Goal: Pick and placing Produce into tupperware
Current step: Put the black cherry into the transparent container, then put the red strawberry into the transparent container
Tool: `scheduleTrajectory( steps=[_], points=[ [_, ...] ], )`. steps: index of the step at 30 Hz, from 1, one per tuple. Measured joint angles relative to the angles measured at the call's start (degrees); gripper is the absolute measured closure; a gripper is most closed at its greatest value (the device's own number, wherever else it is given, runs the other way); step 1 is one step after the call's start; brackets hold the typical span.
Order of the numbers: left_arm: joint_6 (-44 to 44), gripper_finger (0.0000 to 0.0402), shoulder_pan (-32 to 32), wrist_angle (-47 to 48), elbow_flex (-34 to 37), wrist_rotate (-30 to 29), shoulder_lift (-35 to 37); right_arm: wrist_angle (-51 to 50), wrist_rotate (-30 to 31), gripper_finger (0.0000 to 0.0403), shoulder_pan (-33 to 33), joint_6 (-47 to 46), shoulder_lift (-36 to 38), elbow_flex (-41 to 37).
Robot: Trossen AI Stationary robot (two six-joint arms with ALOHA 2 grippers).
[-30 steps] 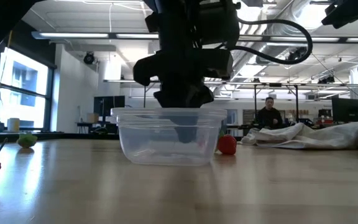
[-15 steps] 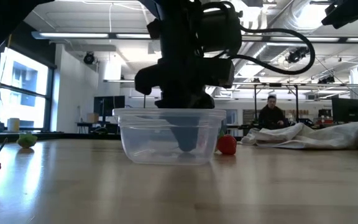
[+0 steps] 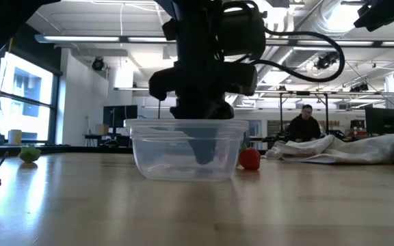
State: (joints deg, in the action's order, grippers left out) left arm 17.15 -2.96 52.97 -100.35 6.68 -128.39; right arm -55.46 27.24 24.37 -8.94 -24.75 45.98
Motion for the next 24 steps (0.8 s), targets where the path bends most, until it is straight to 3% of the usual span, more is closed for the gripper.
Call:
scheduleTrajectory(
  steps=[8, 18, 24],
  points=[
    [0.5, 0.0289, 0.0, 1.0, -2.1, 0.4, 0.1, 0.0, 0.0, 0.0402, 0.0, 0.0, 0.0, 0.0],
    [0.6, 0.0212, 0.0, 1.4, -2.1, -0.3, 0.1, 0.0, 0.0, 0.0402, 0.0, 0.0, 0.0, 0.0],
    [0.1, 0.0217, 0.0, 3.2, -2.1, 2.0, 0.7, 0.0, 0.0, 0.0402, 0.0, 0.0, 0.0, 0.0]
  ],
)
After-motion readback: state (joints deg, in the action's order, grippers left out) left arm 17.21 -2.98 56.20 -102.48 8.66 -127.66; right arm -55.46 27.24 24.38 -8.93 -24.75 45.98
